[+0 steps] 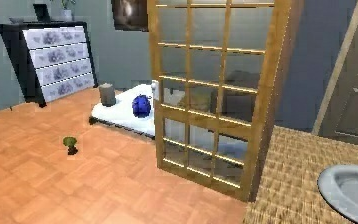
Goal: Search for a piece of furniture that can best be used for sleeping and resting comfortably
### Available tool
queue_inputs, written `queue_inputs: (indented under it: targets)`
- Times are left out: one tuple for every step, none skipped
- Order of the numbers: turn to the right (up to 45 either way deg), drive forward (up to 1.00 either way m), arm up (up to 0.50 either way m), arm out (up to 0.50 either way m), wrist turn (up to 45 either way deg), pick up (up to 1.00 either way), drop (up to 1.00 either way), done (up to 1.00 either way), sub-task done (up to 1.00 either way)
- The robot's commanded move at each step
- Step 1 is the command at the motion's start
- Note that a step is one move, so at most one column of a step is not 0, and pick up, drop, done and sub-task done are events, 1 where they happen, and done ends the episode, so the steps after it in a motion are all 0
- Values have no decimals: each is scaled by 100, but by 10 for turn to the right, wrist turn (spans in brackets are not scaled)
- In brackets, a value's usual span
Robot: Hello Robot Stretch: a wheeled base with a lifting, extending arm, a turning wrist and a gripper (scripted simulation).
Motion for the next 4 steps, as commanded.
queue_inputs:
  targets:
    - [270, 0, 0, 0, 0, 0, 0, 0, 0]
    - [0, 20, 0, 0, 0, 0, 0, 0, 0]
    - [-450, 0, 0, 0, 0, 0, 0, 0, 0]
    - [-30, 0, 0, 0, 0, 0, 0, 0, 0]
